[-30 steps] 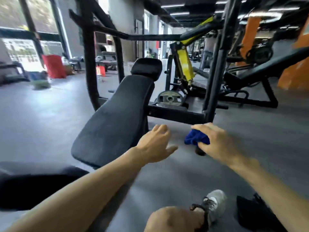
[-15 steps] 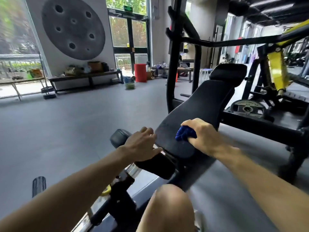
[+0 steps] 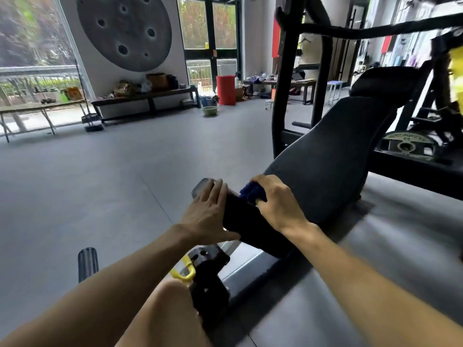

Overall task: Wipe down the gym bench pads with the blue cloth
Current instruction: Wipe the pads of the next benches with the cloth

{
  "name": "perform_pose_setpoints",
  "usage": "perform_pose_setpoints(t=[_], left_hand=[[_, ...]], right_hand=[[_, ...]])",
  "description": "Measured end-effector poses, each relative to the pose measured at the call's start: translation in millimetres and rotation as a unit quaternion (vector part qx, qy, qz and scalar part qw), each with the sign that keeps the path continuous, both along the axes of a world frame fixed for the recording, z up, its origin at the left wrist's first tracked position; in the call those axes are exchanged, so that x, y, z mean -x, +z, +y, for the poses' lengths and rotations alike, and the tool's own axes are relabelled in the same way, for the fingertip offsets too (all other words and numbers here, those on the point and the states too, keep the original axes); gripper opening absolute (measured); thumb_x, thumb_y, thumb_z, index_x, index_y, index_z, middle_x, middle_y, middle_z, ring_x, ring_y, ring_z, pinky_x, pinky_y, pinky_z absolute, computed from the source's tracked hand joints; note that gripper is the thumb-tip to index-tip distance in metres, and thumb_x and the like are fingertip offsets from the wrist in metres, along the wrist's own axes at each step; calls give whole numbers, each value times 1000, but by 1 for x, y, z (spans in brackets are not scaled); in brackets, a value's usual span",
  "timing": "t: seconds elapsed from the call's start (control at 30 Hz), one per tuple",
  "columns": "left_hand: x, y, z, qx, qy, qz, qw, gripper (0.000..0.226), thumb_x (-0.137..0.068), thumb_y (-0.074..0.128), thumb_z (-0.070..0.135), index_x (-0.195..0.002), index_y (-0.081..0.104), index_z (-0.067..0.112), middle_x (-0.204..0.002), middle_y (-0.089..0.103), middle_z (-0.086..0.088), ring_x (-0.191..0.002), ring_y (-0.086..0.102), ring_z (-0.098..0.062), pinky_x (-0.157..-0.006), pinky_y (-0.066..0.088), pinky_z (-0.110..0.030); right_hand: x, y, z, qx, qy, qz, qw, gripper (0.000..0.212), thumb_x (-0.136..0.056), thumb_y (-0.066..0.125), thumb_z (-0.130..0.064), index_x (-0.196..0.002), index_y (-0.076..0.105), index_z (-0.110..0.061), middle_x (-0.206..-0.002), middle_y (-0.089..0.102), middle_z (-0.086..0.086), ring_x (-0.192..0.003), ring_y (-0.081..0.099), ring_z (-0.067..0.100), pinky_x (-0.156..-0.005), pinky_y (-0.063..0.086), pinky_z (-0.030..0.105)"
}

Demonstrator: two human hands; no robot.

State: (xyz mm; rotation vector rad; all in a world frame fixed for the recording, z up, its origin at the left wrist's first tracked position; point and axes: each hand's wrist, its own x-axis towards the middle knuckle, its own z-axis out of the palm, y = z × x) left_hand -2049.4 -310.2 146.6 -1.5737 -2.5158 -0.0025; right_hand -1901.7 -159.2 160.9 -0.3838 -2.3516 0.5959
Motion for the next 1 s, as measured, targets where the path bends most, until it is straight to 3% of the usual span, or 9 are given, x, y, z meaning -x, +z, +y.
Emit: perform_pose_setpoints(t=[0.07,0.17,0.27,0.33,0.4,0.53,0.77,0.9,1.0], left_hand=[[5,-10,-2,-16,-17,17,1000,138,-66,48,94,-161,-8,12,-170,-6,-13,-156,-12,-34,-128,4,-50],[7,-19,0,-48,-43,50,997,135,-60,35,99,-161,3,14,-166,9,-21,-154,2,-42,-124,14,-59],[9,-26,7,-107,-76,72,989,129,-63,51,96,-153,29,7,-154,33,-26,-145,27,-48,-116,29,-63],[11,-27,10,-132,-82,76,985,124,-61,59,92,-147,38,5,-148,40,-25,-140,33,-47,-113,34,-62],[12,-23,12,-143,-85,75,983,120,-59,63,89,-143,44,5,-143,44,-22,-138,37,-44,-112,36,-61],[8,-15,15,-162,-104,82,978,105,-63,66,79,-133,53,1,-134,50,-19,-129,46,-40,-108,40,-52],[7,-13,14,-140,-106,87,981,77,-81,74,45,-134,53,-6,-136,51,-26,-131,48,-44,-108,41,-55],[3,-9,11,-86,-87,83,989,86,-79,78,45,-141,48,-6,-142,48,-25,-139,41,-44,-115,36,-54],[-2,-1,11,-45,-75,65,994,101,-75,76,57,-147,41,-5,-150,44,-22,-147,33,-40,-121,29,-53]], right_hand=[[8,-15,-12,14,6,18,1000,40,-84,66,-6,-117,60,-29,-115,62,-2,-102,65,17,-91,57,41],[9,-48,-31,56,28,63,996,48,-88,66,-18,-135,54,-22,-132,56,-1,-120,53,11,-105,46,27],[7,-75,-40,92,22,121,988,47,-99,56,-25,-145,46,-19,-150,45,3,-139,41,13,-114,33,19],[10,-87,-40,102,25,151,983,43,-104,53,-23,-146,47,-16,-154,41,5,-144,37,14,-114,31,18],[19,-89,-37,109,27,174,978,39,-105,52,-22,-144,49,-14,-154,41,6,-144,36,15,-114,33,20],[37,-88,-32,119,37,213,969,35,-105,52,-21,-138,54,-10,-149,45,7,-139,43,21,-110,44,40],[53,-78,-55,174,-4,251,952,36,-102,52,-21,-137,58,-18,-148,44,10,-136,43,25,-108,43,41],[51,-77,-59,179,8,241,954,34,-103,51,-18,-136,59,-15,-151,41,12,-137,40,28,-108,41,42],[48,-76,-51,183,27,238,954,32,-102,53,-15,-134,59,-13,-149,43,9,-136,42,27,-107,42,43]])
